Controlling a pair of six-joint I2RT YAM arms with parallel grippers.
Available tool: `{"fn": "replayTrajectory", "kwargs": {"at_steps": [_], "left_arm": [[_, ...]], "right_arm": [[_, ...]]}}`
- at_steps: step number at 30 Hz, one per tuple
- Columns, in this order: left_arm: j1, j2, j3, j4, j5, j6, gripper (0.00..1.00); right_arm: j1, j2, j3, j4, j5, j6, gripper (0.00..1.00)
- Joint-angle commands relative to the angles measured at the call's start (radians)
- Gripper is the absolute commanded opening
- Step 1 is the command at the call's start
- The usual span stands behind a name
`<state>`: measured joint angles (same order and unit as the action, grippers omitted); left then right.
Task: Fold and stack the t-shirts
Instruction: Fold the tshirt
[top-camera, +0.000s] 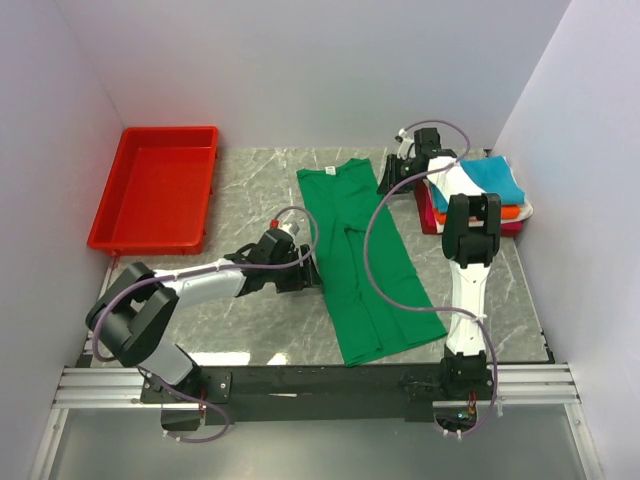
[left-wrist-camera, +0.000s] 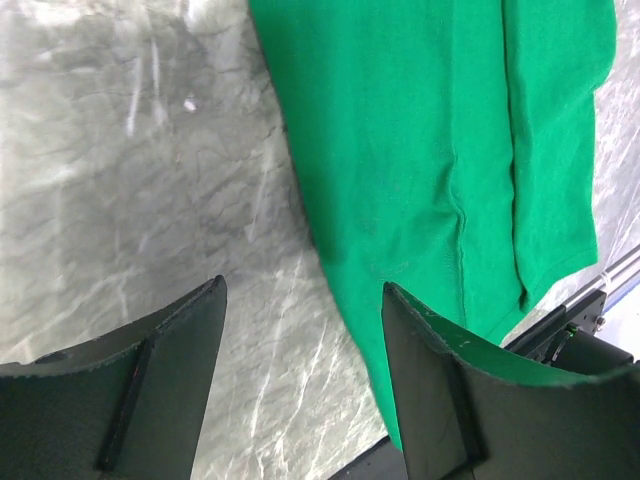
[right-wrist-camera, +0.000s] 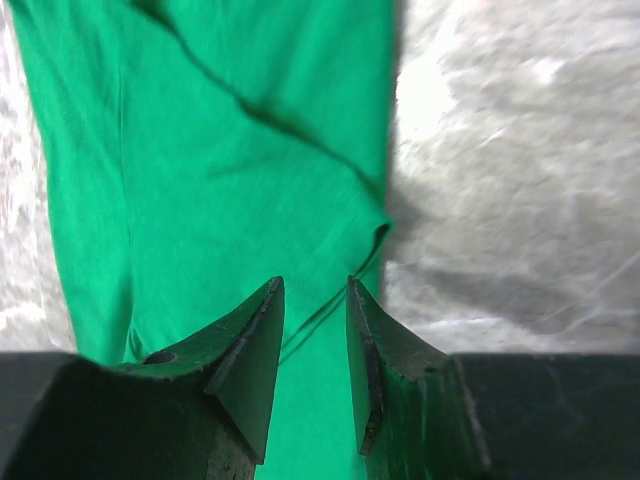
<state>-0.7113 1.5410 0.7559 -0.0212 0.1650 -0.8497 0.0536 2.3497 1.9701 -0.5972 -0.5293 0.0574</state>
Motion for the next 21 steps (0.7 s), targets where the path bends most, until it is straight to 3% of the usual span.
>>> {"fn": "replayTrajectory", "kwargs": {"at_steps": [1, 15, 21], "left_arm": [[-0.002, -0.056, 0.022, -0.034, -0.041, 0.031, 0.69], [-0.005, -0.15, 0.028, -0.095, -0.059, 0.038, 0.7], [-0.005, -0.17, 0.03, -0.111, -0.068, 0.04, 0.7]], "right_arm": [[-0.012, 0.022, 0.082, -0.002, 0.038, 0.042, 0.39], [-0.012, 0.163, 0.312, -0.142, 0.106, 0.09, 0.39], [-0.014, 0.181, 0.329, -0.154, 0.086, 0.094, 0.37]]}}
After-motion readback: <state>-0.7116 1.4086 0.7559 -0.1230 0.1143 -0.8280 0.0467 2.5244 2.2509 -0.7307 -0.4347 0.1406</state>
